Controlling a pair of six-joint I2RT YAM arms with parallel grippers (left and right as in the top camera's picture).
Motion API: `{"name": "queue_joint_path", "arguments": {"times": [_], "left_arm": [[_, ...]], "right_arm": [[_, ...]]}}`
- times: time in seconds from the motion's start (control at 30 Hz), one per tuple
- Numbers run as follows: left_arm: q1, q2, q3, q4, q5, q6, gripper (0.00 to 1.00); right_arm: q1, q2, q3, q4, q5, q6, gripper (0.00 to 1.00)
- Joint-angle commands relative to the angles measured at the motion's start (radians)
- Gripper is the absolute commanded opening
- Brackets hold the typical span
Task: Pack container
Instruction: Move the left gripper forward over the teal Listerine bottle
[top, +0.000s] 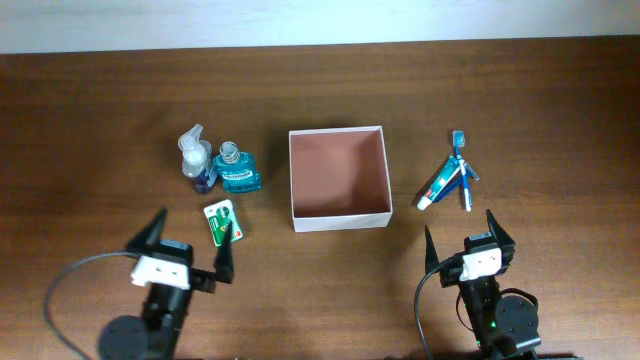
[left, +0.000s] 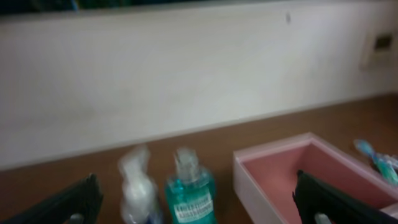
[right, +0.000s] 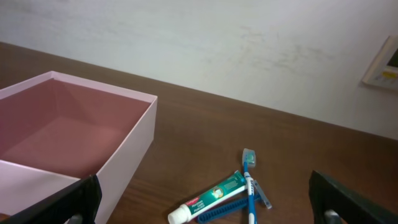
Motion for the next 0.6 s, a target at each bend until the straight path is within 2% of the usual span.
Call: {"name": "queue_joint_path", "arguments": {"times": [0.0,0.13,0.17,0.2,0.37,0.57], "left_arm": [[0.006,0.217,0.285,-0.095,-0.042,0.046,0.99],[0.006,0.474,0.514,-0.214,-0.039,0.059,0.99],[0.006,0.615,0.595,-0.251,-0.035,0.06,0.99],[0.006,0.657,0.613,-0.256,-0.023,0.06,0.99],[0.005,0.818,0.631,-0.259,0.012,0.061,0.99],[0.006,0.869,0.631,-0.263,-0.005,0.061,0.99]], "right_arm": [[-0.006,-0.008,-0.005,-0.008,0.005,0.004,0.99],[-0.006,-0.008,-0.005,-0.008,0.006,0.004,0.99],[-0.006,-0.008,-0.005,-0.008,0.006,0.004,0.98],[-0.006,-0.008,-0.005,-0.008,0.006,0.004,0.99],[-0.006,-0.008,-0.005,-0.008,0.006,0.004,0.98],[-0.007,-0.008,-0.005,-0.008,0.005,0.004,0.99]]}}
